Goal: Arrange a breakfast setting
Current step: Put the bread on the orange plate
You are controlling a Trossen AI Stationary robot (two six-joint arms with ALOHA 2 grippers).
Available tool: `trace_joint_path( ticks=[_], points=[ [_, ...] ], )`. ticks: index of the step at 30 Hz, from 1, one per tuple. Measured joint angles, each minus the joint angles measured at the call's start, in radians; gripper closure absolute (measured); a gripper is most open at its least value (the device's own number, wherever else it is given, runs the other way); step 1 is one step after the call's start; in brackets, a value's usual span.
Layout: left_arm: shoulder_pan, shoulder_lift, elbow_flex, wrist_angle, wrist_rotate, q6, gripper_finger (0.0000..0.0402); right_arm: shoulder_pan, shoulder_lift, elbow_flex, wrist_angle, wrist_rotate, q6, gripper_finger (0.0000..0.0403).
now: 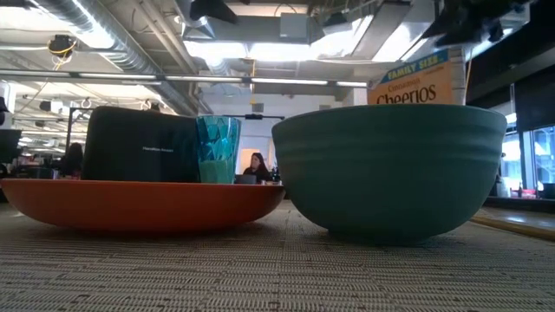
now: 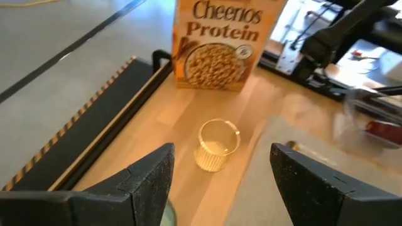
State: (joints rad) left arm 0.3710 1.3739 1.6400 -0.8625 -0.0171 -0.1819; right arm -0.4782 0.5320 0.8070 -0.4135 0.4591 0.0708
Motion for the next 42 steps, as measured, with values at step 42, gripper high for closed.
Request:
trace_joint_path(
  ticks=[42],
  points=[
    [0.424,-0.069,-0.012,-0.441,-0.038,0.268,0.0190,0.001,0.524,0.604,0.049,-0.796,0.113,0.0290]
  ],
)
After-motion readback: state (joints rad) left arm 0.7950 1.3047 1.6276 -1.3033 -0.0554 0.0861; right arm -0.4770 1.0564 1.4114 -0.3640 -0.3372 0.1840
